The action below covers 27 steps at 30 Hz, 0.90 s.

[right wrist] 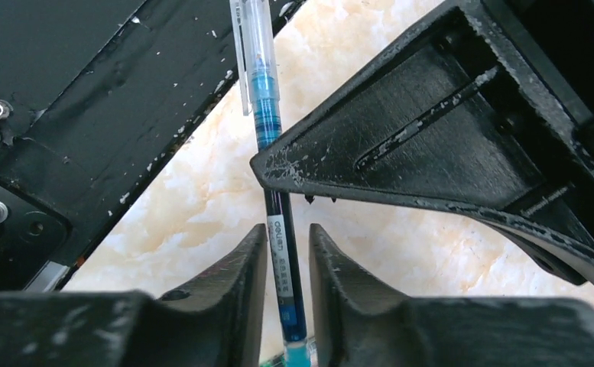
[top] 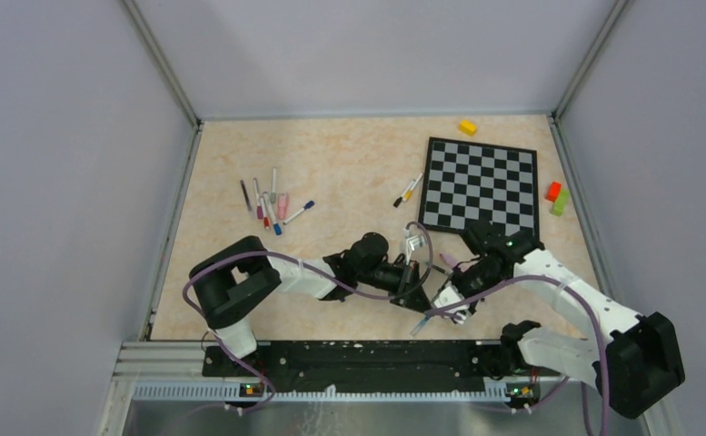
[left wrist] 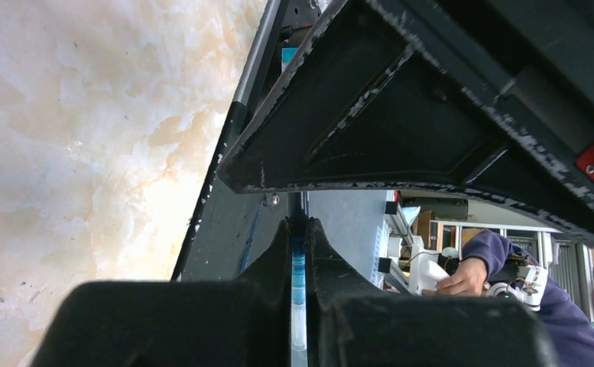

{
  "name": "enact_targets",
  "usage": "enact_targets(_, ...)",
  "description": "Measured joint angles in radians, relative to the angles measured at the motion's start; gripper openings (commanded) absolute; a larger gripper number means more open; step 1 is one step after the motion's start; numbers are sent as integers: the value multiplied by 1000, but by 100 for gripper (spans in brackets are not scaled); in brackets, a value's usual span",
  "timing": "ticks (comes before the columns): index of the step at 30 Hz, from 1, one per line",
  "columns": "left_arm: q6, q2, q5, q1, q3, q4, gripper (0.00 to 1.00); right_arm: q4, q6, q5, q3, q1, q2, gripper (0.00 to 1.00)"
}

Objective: Open the pen caps
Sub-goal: Pick up the pen from the center of the board.

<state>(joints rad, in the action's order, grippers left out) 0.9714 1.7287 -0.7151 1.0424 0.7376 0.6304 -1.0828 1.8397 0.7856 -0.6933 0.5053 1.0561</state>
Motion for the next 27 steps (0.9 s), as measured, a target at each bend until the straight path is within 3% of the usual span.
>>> enact_targets(3, 3, 0, -3, 0, 2, 6, 3, 16, 0, -7, 9, 18, 1, 1)
enact_targets(7, -2, 0, 0, 0, 2, -6, 19, 19, -4, -7, 21, 23, -2, 0)
enact_targets(12, -49, -79, 72, -6, -7, -83, 57, 32, -14, 8, 45, 14, -39, 0)
enact_targets(17, -143, -353, 246, -38, -55, -190, 97, 33, -91, 61, 82, -35, -95, 0)
enact_targets(21, -171, -599, 399, -48, -146, -166, 99, 84, -283, 106, 84, -82, -134, 0)
enact_targets(27, -98, -706, 500, -61, -309, -93, 98, 272, -694, 108, 74, -109, -151, 0)
